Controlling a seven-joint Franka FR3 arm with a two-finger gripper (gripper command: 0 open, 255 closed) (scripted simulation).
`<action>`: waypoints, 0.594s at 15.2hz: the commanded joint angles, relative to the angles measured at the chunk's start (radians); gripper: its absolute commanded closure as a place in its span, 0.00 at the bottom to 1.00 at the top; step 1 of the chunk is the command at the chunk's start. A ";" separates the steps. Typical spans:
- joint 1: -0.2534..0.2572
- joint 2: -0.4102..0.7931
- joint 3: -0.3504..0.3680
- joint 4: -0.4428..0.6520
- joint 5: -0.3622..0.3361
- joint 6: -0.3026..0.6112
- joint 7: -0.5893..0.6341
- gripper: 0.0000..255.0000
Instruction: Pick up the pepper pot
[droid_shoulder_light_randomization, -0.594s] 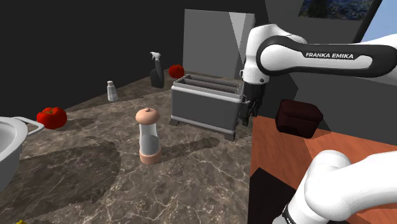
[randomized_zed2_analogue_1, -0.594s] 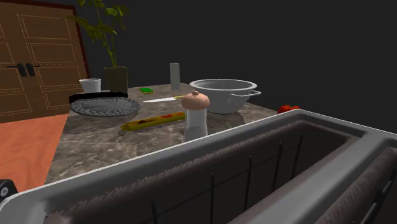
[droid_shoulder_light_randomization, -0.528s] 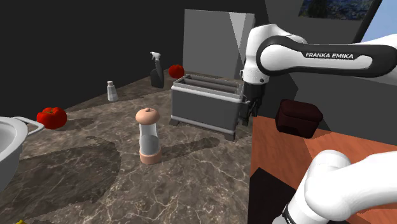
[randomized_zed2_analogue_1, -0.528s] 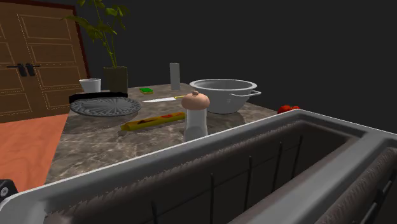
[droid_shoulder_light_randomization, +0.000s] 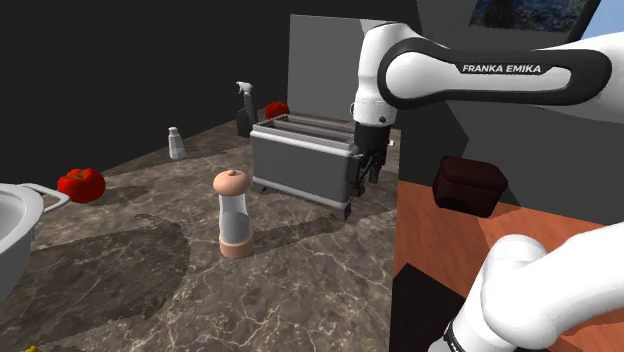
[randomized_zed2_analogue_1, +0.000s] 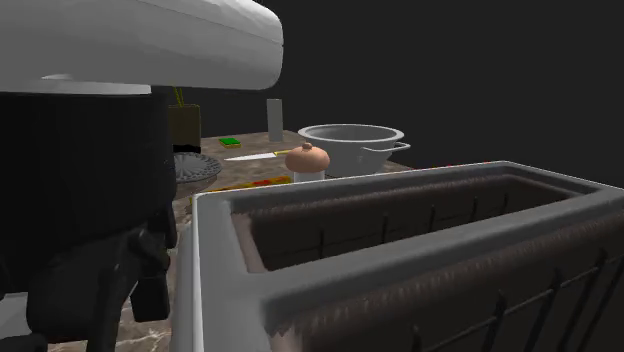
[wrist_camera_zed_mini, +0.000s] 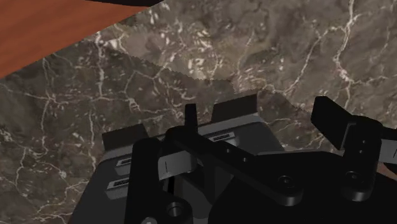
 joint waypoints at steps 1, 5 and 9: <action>0.016 0.037 0.027 0.041 0.031 0.008 0.035 0.00; 0.041 0.119 0.077 0.132 0.078 0.024 0.100 0.00; 0.063 0.208 0.125 0.237 0.113 0.037 0.164 0.00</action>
